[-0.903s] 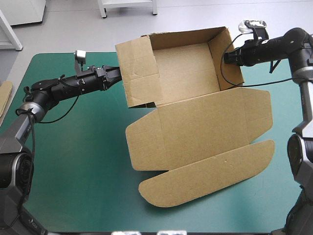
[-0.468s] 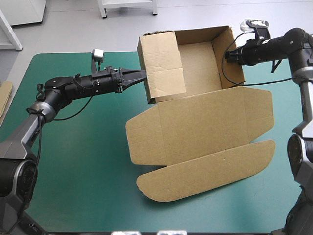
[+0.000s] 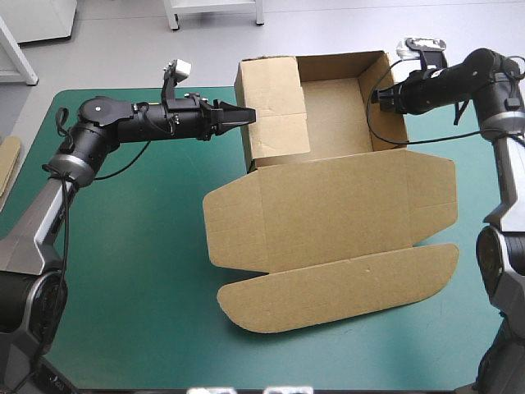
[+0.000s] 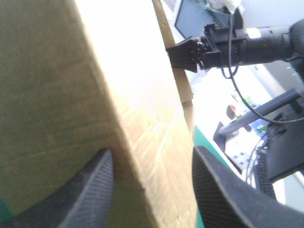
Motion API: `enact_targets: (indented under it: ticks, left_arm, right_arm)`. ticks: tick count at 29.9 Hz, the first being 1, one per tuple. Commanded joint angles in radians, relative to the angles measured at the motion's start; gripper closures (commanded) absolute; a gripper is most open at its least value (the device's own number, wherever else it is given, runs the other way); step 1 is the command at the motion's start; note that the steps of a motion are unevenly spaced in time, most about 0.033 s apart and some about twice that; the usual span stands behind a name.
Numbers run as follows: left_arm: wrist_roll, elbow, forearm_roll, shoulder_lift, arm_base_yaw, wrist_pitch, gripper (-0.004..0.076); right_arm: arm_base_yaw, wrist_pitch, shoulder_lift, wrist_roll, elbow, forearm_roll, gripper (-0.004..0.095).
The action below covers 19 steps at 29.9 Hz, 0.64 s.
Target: Fold the box
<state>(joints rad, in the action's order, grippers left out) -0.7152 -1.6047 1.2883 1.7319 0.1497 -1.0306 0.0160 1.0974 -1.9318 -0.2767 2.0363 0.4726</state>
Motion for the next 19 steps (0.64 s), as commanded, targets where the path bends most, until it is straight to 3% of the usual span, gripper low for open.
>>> enact_targets:
  ticks: [1,4,19]
  left_arm:
    - [0.155,-0.091,-0.125,-0.035,0.012,0.024,0.0356]
    - [0.262,-0.131,-0.296,-0.016,0.02,0.002,0.0356]
    - [0.457,-0.187,-0.74,-0.008,0.029,0.02,0.0356]
  right_arm:
    - [-0.036,-0.054,0.064,0.051,0.028,0.036,0.0908]
    - [-0.07,-0.075,0.064,0.086,0.028,0.034,0.0908]
    - [-0.191,-0.179,0.064,0.177,0.028,0.031,0.0908]
